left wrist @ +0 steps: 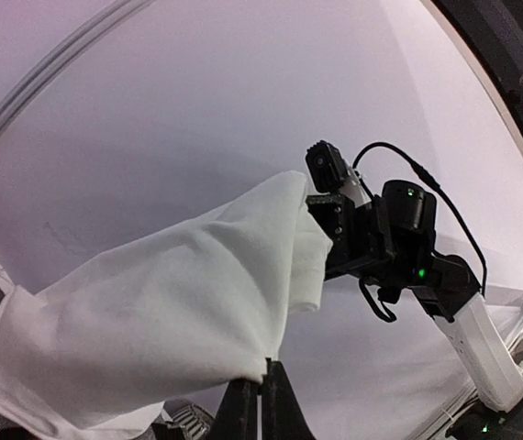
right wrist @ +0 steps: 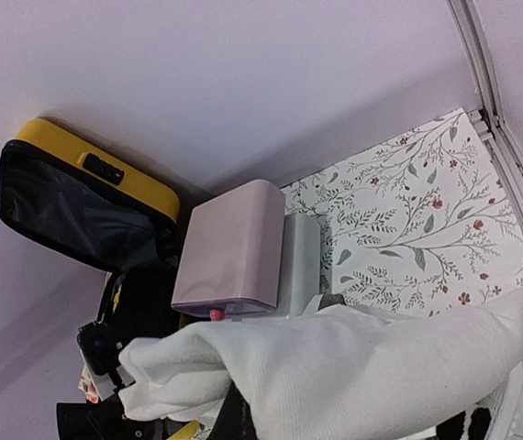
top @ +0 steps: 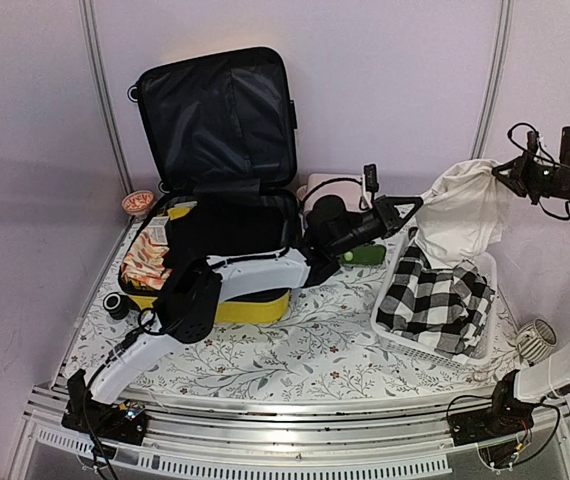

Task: Open, take out, and arrange the luggage
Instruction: Place the clothes in the bin.

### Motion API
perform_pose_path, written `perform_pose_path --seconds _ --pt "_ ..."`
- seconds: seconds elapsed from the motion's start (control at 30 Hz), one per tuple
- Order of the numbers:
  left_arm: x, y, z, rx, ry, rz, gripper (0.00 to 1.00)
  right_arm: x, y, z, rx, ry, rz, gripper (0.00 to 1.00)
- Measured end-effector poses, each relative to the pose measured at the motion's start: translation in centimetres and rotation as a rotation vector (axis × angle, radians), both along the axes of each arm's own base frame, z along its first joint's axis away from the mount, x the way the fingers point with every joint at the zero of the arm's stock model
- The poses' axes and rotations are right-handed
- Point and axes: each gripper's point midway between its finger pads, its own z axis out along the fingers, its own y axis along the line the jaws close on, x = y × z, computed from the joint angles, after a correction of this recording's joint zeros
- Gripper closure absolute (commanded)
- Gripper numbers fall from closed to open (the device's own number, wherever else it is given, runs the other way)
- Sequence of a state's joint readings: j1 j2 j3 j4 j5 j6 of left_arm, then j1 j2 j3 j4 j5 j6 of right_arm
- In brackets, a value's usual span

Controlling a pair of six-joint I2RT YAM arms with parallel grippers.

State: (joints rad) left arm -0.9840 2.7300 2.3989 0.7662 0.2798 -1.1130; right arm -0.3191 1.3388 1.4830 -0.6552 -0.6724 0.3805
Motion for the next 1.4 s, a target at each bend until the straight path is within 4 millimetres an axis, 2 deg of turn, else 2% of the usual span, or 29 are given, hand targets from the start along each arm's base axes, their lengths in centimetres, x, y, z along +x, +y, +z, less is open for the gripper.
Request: perform_pose_path --seconds 0.17,0.3,0.57,0.77,0.97,1.13,1.23,1.4 --pt "-0.5 0.9 -2.1 0.084 0.054 -0.056 1.00 -3.9 1.9 -3.6 0.049 0.056 0.016 0.99" --pt "-1.6 2.7 -3.7 0.152 0.109 -0.083 1.00 -6.3 4.2 -6.2 0.101 0.113 0.067 0.99" --pt "-5.4 7.4 -4.8 0.230 0.170 -0.130 1.00 -11.9 8.2 -10.3 0.172 0.220 0.140 0.99" --pt "-8.1 9.4 -7.3 0.285 0.230 -0.177 1.00 -16.3 9.7 -15.8 0.238 0.410 0.143 0.99" --pt "-10.9 8.9 -9.9 0.366 0.274 -0.255 1.00 -19.2 8.8 -19.0 0.210 0.577 0.031 0.99" --pt "-13.5 8.1 -11.6 0.436 0.306 -0.327 1.00 -20.9 8.1 -20.4 0.183 0.674 -0.040 0.99" --pt "-14.3 7.9 -12.8 0.490 0.324 -0.346 1.00 -21.6 8.4 -20.9 0.164 0.711 -0.038 0.99" --pt "-14.6 7.5 -14.3 0.587 0.324 -0.325 1.00 -22.6 9.9 -21.9 0.128 0.772 0.018 0.98"
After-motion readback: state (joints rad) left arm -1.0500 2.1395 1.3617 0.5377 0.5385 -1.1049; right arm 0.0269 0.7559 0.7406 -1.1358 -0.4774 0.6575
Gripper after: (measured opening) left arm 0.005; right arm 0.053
